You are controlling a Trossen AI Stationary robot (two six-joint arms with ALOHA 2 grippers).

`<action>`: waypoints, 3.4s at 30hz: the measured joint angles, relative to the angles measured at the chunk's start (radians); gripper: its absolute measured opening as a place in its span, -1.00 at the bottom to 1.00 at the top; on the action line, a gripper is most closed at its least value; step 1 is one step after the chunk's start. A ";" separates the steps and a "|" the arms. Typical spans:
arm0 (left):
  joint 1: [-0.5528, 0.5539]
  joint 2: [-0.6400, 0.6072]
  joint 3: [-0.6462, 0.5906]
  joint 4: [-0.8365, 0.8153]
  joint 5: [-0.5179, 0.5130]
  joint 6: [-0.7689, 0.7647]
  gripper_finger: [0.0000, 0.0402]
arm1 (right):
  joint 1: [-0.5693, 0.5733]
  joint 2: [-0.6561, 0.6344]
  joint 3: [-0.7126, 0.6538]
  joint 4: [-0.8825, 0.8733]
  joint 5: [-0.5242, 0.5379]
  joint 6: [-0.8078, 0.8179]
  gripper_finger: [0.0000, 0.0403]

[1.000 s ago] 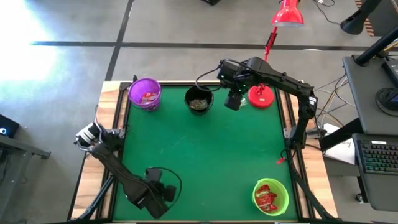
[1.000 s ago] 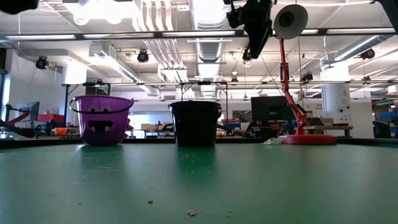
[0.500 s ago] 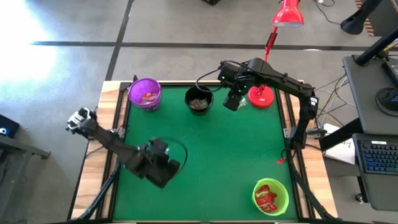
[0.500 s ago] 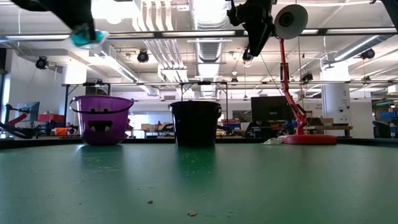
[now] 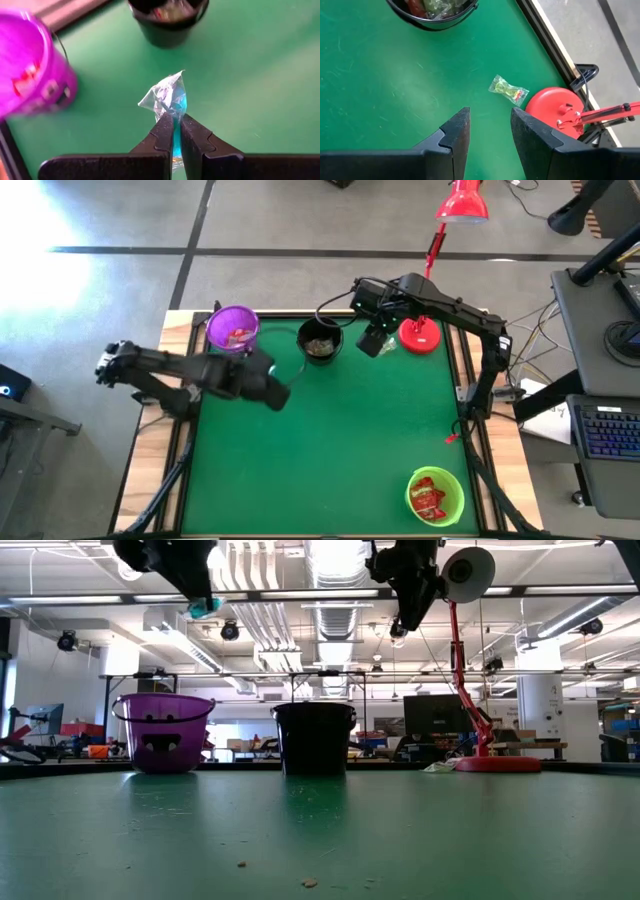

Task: Sort candy
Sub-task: Put the blue gummy into the black bucket, then put the green gummy into the black bucket

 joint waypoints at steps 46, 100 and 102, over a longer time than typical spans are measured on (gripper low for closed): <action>0.780 0.392 0.100 0.585 0.782 1.147 -0.99 | -0.042 -0.001 0.000 0.005 0.290 0.156 -0.33; 0.797 0.245 0.522 -0.049 0.798 1.531 -0.45 | -0.117 -0.104 -0.314 0.005 0.005 -0.103 -0.33; 0.797 0.221 0.522 -0.058 0.797 1.523 -0.45 | -0.118 -0.096 -0.327 0.011 0.033 -0.072 -0.33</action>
